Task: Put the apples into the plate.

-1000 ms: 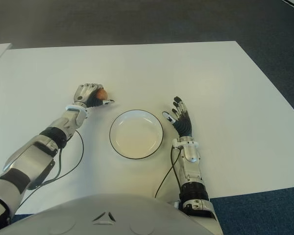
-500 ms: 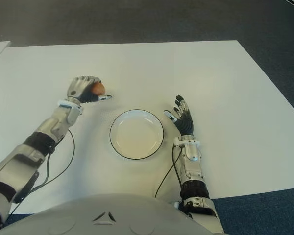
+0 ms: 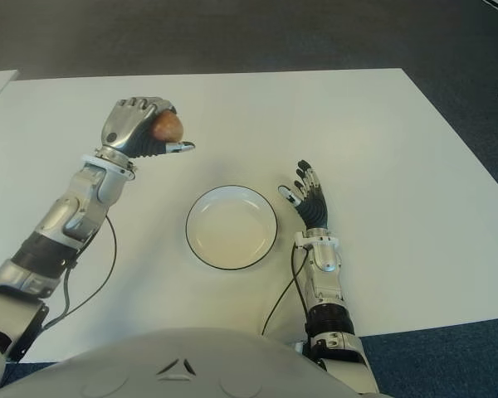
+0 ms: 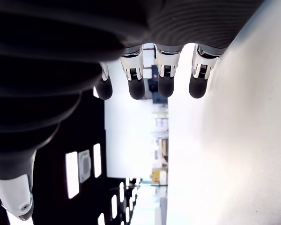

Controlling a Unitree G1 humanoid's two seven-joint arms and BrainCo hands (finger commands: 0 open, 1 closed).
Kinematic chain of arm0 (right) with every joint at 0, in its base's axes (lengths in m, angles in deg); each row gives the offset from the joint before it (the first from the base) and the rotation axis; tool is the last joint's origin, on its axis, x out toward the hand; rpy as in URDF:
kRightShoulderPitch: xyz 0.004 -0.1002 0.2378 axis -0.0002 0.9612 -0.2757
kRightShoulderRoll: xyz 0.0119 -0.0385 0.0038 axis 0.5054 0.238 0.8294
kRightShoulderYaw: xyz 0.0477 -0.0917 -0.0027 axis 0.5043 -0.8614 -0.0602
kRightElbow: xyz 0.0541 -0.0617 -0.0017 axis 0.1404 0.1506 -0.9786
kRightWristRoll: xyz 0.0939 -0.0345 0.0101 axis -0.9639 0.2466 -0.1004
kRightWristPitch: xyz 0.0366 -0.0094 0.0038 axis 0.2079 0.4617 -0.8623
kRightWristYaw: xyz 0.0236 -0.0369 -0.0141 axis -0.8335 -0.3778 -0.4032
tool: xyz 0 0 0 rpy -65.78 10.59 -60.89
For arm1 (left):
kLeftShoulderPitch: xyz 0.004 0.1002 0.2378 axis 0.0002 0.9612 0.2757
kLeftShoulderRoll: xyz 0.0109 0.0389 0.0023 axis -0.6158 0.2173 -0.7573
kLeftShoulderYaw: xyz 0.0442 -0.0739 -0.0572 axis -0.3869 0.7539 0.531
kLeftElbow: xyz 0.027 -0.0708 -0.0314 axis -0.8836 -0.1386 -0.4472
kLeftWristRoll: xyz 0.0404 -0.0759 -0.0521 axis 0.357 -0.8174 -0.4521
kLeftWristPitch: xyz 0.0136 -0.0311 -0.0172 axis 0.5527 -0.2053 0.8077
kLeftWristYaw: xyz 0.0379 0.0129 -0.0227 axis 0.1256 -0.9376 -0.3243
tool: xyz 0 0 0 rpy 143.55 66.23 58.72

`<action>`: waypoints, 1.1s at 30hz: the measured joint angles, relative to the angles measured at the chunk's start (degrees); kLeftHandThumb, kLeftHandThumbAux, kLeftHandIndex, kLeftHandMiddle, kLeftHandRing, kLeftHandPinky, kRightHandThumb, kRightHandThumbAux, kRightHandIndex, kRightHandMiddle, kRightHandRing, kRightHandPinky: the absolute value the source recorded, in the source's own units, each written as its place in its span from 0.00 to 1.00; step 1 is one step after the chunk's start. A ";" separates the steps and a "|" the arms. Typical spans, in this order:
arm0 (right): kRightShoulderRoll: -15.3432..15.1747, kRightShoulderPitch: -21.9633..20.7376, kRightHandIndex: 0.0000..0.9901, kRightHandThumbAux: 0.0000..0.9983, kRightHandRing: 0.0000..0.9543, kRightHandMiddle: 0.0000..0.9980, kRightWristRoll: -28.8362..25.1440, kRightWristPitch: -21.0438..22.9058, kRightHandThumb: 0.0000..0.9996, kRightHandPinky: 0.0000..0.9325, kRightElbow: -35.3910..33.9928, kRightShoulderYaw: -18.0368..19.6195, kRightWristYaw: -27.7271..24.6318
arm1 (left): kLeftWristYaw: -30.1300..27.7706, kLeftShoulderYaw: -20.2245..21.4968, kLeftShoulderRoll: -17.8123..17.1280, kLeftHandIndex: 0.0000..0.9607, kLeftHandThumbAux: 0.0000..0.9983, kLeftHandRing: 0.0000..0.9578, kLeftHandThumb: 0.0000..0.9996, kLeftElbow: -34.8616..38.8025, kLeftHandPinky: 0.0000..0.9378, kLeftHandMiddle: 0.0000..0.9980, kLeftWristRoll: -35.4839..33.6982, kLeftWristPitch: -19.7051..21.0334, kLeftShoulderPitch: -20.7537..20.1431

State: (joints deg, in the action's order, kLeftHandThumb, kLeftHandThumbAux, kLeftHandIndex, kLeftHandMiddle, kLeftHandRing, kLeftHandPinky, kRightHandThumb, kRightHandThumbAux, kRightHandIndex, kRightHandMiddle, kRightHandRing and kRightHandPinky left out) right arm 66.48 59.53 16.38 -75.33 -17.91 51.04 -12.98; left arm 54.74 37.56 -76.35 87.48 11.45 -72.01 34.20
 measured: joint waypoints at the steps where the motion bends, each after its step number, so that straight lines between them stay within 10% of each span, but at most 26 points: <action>1: -0.01 0.00 0.00 0.58 0.00 0.00 0.03 -0.09 0.15 0.00 0.11 -0.03 0.00 | -1.33 -0.02 0.18 0.42 0.67 0.87 0.86 2.30 0.75 0.53 0.36 0.57 0.67; 11: -0.28 0.00 0.00 0.58 0.00 0.00 0.72 -0.39 0.15 0.00 1.42 -0.33 0.11 | -13.60 -2.18 4.17 0.42 0.67 0.87 0.86 19.81 0.79 0.53 5.25 3.35 5.94; 33: 0.12 0.42 0.00 0.62 0.00 0.00 1.37 -0.54 0.15 0.00 0.94 -1.05 1.25 | -18.87 -11.72 12.27 0.42 0.67 0.87 0.86 21.75 0.85 0.54 13.50 1.36 16.90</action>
State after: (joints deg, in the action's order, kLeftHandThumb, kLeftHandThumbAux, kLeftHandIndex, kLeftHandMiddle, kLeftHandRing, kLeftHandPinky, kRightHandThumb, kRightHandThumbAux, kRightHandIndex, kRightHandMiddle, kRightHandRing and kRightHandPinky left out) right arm 66.60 59.95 17.75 -75.87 -16.97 49.99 -11.73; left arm 35.88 25.84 -64.08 109.23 24.95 -70.65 51.10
